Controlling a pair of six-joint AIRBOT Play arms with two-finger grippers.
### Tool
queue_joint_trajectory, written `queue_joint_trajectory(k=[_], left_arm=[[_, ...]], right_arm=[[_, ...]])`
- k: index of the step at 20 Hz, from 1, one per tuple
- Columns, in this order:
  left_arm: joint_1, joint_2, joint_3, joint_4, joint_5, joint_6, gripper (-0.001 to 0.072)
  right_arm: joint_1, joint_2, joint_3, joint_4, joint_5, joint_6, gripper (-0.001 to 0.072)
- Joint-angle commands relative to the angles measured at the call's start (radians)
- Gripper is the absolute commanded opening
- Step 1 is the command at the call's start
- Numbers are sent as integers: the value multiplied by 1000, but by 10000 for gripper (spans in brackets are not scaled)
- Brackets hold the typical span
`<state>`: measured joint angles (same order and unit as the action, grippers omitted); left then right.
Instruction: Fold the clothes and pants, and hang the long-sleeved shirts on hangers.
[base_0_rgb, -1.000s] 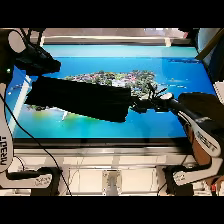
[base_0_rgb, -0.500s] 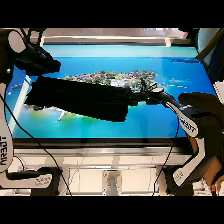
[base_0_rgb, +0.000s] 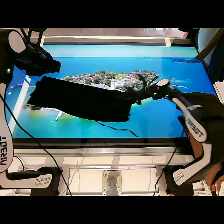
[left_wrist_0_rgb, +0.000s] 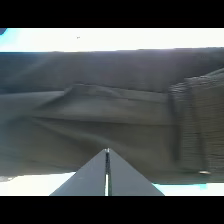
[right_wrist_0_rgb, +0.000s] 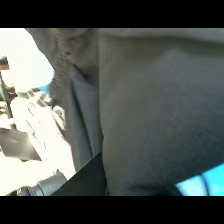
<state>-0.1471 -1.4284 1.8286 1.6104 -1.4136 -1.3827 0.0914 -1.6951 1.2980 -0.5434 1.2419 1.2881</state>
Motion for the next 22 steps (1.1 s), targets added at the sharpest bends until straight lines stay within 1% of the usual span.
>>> queue_joint_trajectory(k=[1,2,3,4,5,6,8,9,14,17,22], left_arm=[[-8,-2,-2,-128,-21,1,8],[-16,-9,-5,-190,-23,5,8],[-33,-21,-17,-263,-24,40,8],[-60,-40,-40,-334,-24,85,8],[-94,-71,-66,-388,-23,112,8],[-132,-105,-90,-408,-23,117,8],[-213,-193,-117,-408,-23,116,8],[-251,-240,-117,-409,-16,116,8],[-388,-378,-117,-412,143,113,8],[-409,-417,-117,-414,214,84,8],[-407,-462,-117,-460,225,81,8]], right_arm=[[-99,180,3,-249,180,143,22],[-130,237,3,-282,206,174,22],[-159,297,3,-281,208,203,22],[-178,349,3,-275,195,216,22],[-189,397,3,-275,173,223,21],[-192,431,3,-275,150,252,21],[-178,455,3,-261,128,299,21],[-165,454,3,-247,121,301,21],[-93,454,3,-196,-34,366,21],[-53,454,3,-192,-97,389,20],[38,449,3,-196,-185,433,20]])
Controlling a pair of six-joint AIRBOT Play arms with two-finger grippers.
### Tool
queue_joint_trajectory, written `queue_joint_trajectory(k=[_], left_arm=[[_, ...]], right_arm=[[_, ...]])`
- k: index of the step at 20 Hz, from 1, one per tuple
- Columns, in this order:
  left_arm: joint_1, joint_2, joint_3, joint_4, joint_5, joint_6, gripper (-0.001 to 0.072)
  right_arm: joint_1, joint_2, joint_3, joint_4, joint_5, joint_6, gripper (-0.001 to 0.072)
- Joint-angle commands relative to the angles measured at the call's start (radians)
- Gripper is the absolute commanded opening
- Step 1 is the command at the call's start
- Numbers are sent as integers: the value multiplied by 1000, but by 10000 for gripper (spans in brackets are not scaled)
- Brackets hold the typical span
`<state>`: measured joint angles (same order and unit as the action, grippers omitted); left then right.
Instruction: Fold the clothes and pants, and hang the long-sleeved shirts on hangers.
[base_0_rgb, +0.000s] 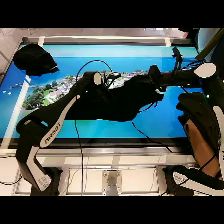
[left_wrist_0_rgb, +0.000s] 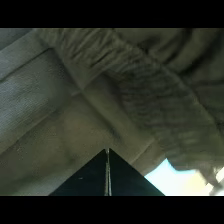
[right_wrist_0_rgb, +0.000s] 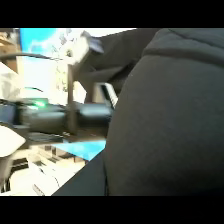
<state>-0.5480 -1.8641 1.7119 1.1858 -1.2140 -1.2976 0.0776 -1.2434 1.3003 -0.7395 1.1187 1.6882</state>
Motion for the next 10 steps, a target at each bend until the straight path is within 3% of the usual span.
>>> queue_joint_trajectory(k=[1,5,10], left_arm=[[1,-19,0,-34,23,-3,8],[108,95,0,34,-92,-1,8],[373,325,0,111,-257,23,7]], right_arm=[[76,-9,1,-3,-72,49,20],[207,-46,2,-45,-183,128,19],[406,-190,92,-43,-374,163,20]])
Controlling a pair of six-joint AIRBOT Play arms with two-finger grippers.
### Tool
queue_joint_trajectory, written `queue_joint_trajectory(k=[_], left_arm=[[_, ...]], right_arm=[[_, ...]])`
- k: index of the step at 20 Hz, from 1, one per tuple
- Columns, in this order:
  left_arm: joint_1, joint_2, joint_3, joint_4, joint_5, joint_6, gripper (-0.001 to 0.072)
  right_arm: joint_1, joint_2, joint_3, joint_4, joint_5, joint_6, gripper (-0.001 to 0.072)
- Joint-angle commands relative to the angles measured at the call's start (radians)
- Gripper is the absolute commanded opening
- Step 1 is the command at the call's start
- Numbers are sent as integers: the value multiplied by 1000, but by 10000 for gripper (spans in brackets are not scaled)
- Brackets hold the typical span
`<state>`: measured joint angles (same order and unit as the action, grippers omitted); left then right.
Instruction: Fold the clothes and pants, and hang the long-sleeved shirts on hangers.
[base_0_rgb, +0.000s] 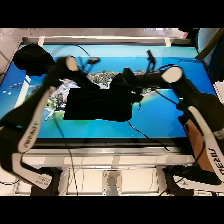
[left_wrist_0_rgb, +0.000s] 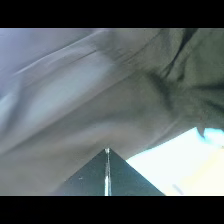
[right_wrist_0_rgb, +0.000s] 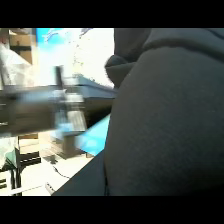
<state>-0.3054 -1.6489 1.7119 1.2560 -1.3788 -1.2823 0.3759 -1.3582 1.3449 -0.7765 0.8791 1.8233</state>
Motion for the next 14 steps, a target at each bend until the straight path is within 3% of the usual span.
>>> queue_joint_trajectory(k=[1,2,3,4,5,9,11,13,14], left_arm=[[188,151,0,38,-108,8,8],[241,188,0,33,-117,8,8],[285,217,0,28,-126,8,8],[327,244,0,23,-132,8,8],[362,265,0,23,-134,8,8],[449,300,0,23,-148,8,8],[458,300,0,23,-161,8,8],[457,300,0,22,-160,8,8],[457,300,0,21,-160,8,8]], right_arm=[[155,-122,81,-3,-206,27,21],[196,-167,114,-2,-275,27,23],[235,-212,148,6,-346,27,93],[271,-262,188,40,-414,27,412],[299,-312,237,79,-453,27,638],[328,-410,439,108,-393,-23,617],[280,-405,517,82,-296,-68,617],[166,-391,608,-66,28,-88,616],[105,-380,637,-164,229,-79,580]])
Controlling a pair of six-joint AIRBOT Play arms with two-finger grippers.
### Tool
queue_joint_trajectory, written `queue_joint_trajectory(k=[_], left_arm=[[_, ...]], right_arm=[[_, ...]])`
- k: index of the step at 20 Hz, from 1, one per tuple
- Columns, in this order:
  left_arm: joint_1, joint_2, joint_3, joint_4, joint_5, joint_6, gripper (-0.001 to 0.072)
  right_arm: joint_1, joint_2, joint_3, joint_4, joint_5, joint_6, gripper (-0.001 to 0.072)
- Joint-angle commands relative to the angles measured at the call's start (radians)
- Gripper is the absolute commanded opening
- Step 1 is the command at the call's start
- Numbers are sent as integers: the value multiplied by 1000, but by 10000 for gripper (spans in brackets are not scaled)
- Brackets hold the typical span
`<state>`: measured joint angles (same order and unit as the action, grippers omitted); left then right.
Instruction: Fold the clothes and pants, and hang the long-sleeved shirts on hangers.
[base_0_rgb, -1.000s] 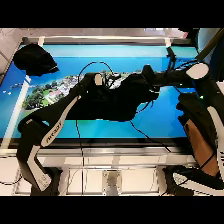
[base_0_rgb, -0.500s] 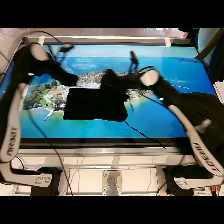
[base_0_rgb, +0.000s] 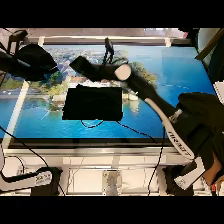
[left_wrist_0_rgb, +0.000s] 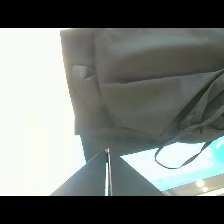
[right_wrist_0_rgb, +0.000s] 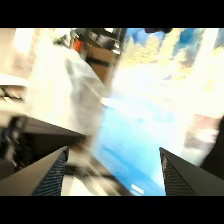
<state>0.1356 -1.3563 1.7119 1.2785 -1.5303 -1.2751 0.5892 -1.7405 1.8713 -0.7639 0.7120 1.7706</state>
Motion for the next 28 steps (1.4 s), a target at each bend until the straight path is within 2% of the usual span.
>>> queue_joint_trajectory(k=[1,3,4,5,7,10,12,13,15,18,22,26,28], left_arm=[[16,7,0,0,-9,0,7],[16,7,0,0,-8,0,8],[16,7,0,0,-8,0,7],[16,7,0,-1,-8,0,8],[16,7,0,-21,-8,-3,8],[16,7,0,-34,-8,-3,8],[16,7,0,-34,-8,-3,8],[16,7,0,-34,-8,-3,8],[16,7,0,-34,-7,-3,8],[16,7,0,-34,-7,-3,8],[16,7,0,-34,-8,-3,8],[16,7,0,-34,-8,-3,8],[16,7,0,-34,-8,-3,8]], right_arm=[[-171,21,117,-300,584,-3,521],[-249,45,106,-534,812,-4,533],[-281,47,85,-603,850,-8,595],[-308,46,54,-602,836,-8,637],[-355,43,-67,-498,718,-35,672],[-393,42,-321,-294,472,-149,672],[-431,42,-470,-203,367,-206,677],[-457,37,-517,-135,339,-236,693],[-506,-3,-559,73,335,-364,693],[-516,-84,-555,249,282,-450,691],[-472,-168,-555,286,275,-450,690],[-387,-183,-529,291,267,-446,659],[-338,-183,-518,284,258,-399,654]])
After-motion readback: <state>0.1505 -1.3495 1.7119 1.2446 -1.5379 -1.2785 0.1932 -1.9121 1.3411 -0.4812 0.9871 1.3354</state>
